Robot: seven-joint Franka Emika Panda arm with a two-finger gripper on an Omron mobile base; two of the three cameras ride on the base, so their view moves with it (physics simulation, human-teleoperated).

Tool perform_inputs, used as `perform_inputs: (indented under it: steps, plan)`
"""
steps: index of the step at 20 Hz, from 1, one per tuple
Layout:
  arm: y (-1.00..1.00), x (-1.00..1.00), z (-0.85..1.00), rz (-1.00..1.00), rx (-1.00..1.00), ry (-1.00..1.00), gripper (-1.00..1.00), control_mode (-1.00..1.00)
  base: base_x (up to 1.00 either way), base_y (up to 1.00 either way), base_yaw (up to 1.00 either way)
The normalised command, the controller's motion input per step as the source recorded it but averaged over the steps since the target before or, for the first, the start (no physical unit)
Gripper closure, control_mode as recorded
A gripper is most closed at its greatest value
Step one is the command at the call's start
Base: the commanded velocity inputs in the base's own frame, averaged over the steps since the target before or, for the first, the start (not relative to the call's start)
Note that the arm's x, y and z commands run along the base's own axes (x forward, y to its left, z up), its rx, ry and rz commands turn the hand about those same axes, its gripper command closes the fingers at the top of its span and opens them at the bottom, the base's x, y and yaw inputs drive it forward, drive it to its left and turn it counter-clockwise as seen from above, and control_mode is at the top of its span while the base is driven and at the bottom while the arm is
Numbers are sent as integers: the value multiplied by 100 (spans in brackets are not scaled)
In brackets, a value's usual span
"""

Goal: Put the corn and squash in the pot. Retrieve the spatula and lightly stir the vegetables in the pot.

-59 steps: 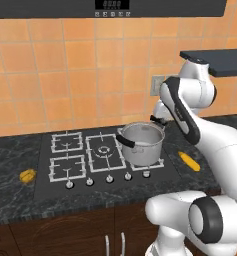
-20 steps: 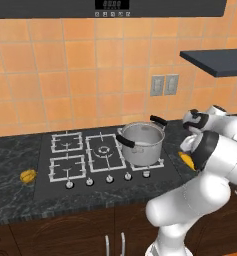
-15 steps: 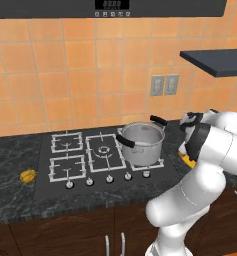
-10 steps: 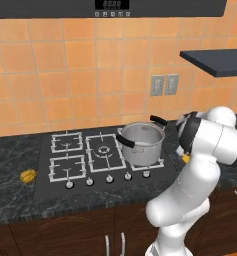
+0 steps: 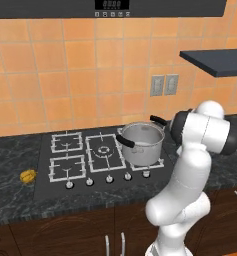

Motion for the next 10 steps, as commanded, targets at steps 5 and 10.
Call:
perform_inputs:
  steps: [5,10]
  plan:
    - [0,-5,3,0,0,0,100,-100,0,0,0]
    - [0,-31,62,0,0,0,100,-100,0,0,0]
